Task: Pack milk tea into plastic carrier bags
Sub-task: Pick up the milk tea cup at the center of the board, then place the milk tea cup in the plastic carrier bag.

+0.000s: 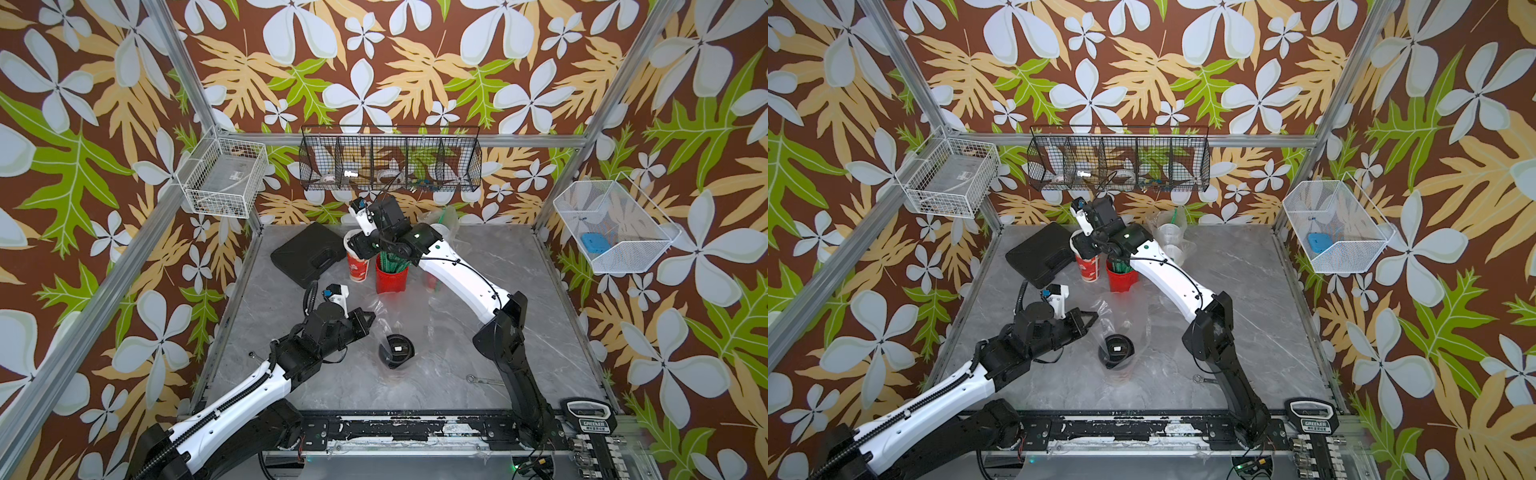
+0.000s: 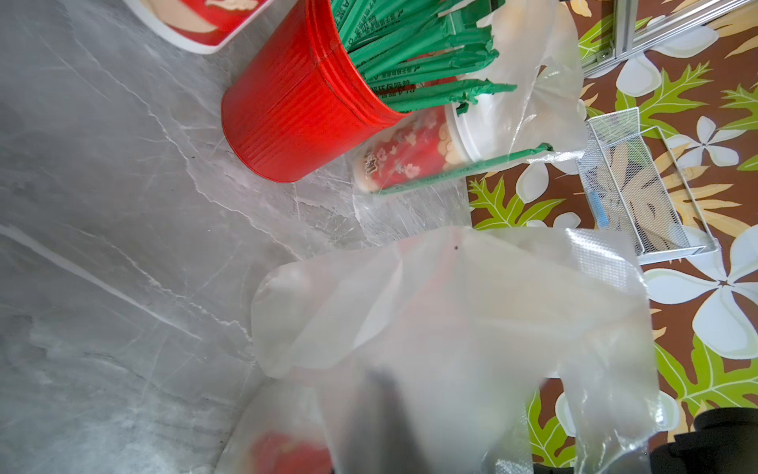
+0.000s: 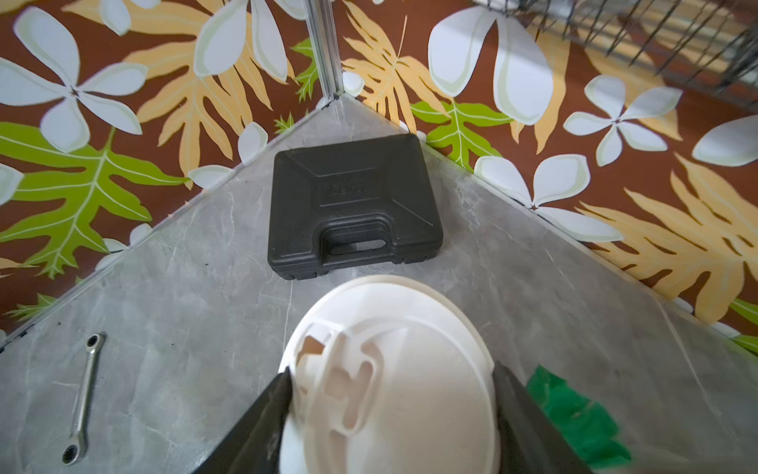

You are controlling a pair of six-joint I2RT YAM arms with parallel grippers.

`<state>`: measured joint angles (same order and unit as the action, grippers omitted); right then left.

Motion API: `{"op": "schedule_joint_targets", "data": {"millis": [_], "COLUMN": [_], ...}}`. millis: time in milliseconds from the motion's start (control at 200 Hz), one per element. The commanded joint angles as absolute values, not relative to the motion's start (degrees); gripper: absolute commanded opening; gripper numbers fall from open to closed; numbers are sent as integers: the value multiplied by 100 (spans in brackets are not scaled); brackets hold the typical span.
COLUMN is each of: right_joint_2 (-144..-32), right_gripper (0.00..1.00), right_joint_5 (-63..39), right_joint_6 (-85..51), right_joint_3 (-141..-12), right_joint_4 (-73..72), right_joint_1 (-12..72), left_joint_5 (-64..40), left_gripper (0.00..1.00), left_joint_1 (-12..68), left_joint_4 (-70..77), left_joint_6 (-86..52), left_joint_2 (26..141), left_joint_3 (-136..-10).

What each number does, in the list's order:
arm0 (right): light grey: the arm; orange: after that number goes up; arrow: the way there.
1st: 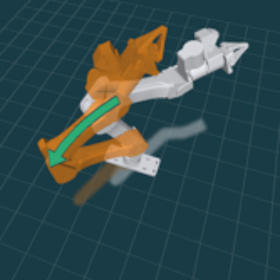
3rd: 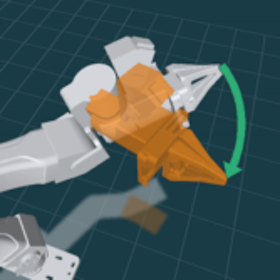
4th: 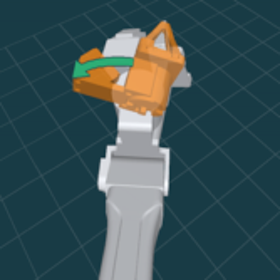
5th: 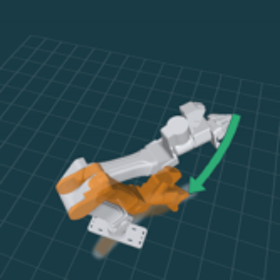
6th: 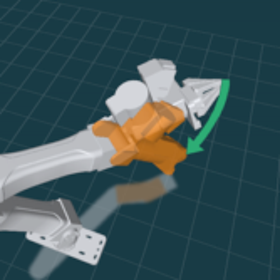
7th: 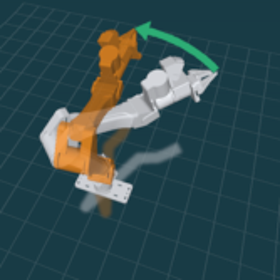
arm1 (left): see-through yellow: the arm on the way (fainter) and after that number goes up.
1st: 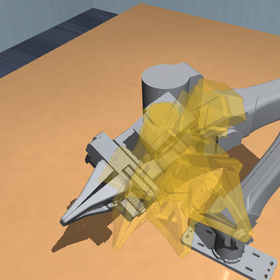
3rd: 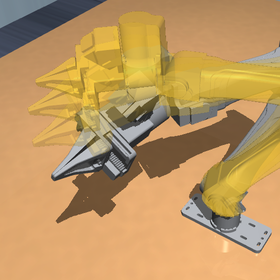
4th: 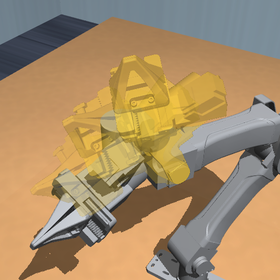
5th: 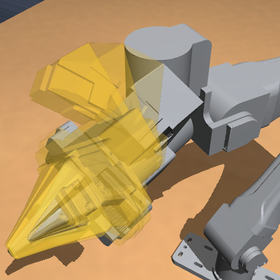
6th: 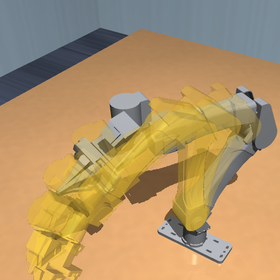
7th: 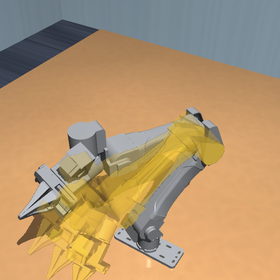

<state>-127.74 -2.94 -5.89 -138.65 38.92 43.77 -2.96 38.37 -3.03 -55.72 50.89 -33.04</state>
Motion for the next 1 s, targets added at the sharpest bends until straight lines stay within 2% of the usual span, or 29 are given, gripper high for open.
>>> {"op": "schedule_joint_targets", "data": {"millis": [0, 676, 996], "right_joint_2": [-12476, -9556, -8563], "right_gripper": [64, 64, 62], "right_joint_5": [-561, -634, -1201], "right_joint_6": [-652, -657, -864], "right_joint_3": [-13856, -12084, -11187], "right_joint_4": [3971, 4030, 4096], "right_joint_1": [4338, 4337, 4401], "left_joint_5": [-183, -241, -147], "left_gripper": [0, 0, 0], "left_joint_1": [3832, 3833, 3832], "left_joint_4": [-154, -105, -202], "left_joint_6": [-5520, -5428, -5364], "left_joint_2": [5071, 5045, 4983], "left_joint_3": [-3318, -3320, -3339]}}
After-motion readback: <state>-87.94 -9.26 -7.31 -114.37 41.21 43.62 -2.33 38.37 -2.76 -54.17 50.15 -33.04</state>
